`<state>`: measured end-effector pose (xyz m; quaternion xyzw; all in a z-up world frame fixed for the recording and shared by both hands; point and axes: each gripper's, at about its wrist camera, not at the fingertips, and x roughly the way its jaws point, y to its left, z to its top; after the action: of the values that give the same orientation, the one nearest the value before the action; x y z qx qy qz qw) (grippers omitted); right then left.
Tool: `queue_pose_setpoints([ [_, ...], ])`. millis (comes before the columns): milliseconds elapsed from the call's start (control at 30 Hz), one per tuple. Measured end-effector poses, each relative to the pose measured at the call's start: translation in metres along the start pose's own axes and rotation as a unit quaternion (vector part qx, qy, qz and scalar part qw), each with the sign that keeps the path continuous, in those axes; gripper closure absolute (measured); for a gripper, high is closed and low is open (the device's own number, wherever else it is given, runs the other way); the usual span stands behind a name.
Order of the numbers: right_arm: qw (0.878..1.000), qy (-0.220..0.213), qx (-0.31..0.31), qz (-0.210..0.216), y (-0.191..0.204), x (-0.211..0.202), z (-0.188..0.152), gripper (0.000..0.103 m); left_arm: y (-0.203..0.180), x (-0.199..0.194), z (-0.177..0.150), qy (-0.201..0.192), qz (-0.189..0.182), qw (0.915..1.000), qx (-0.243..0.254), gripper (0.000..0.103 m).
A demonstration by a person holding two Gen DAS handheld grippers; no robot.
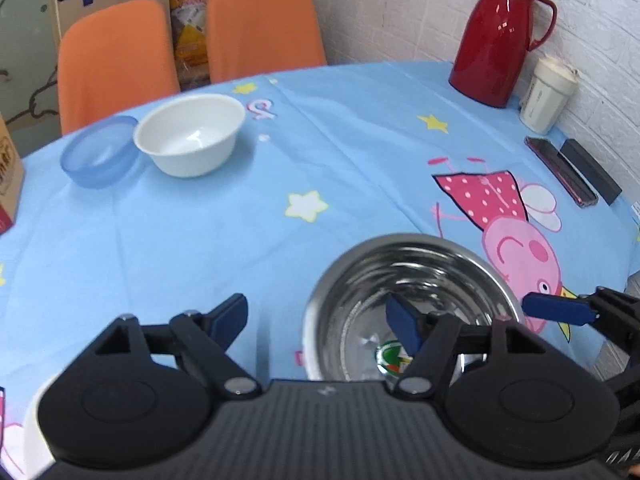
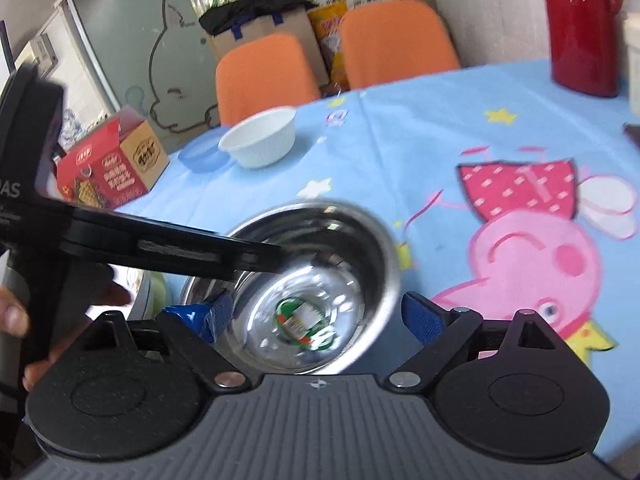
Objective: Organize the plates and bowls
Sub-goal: 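Lift the steel bowl onto the floral plate and open the left gripper, then move the left gripper to the white ceramic bowl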
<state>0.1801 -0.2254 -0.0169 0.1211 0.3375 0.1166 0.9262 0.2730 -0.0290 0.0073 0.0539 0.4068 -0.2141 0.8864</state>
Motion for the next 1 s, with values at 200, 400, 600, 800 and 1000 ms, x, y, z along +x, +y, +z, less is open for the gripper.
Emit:
queue_pose_setpoints([
  [200, 0.999, -0.043, -0.003, -0.004, -0.012, -0.03, 0.015, 0.024, 0.051, -0.041, -0.006, -0.033, 0.048, 0.9978, -0.031, 0.03],
  [400, 0.999, -0.038, -0.023, 0.009, -0.002, -0.017, 0.04, 0.024, 0.097, -0.052, -0.014, -0.036, 0.08, 0.993, -0.08, 0.03],
  [600, 0.996, -0.032, -0.072, 0.03, 0.027, -0.004, 0.064, 0.024, 0.118, -0.052, -0.017, -0.033, 0.084, 0.9907, -0.102, 0.029],
  [800, 0.993, -0.018, -0.115, 0.033, 0.047, 0.012, 0.087, 0.024, 0.13, -0.05, -0.017, -0.035, 0.079, 0.9908, -0.104, 0.029],
  [1000, 0.988, 0.012, -0.15, 0.035, 0.059, 0.052, 0.111, 0.024, 0.147, -0.033, -0.007, -0.027, 0.077, 0.9917, -0.099, 0.029],
])
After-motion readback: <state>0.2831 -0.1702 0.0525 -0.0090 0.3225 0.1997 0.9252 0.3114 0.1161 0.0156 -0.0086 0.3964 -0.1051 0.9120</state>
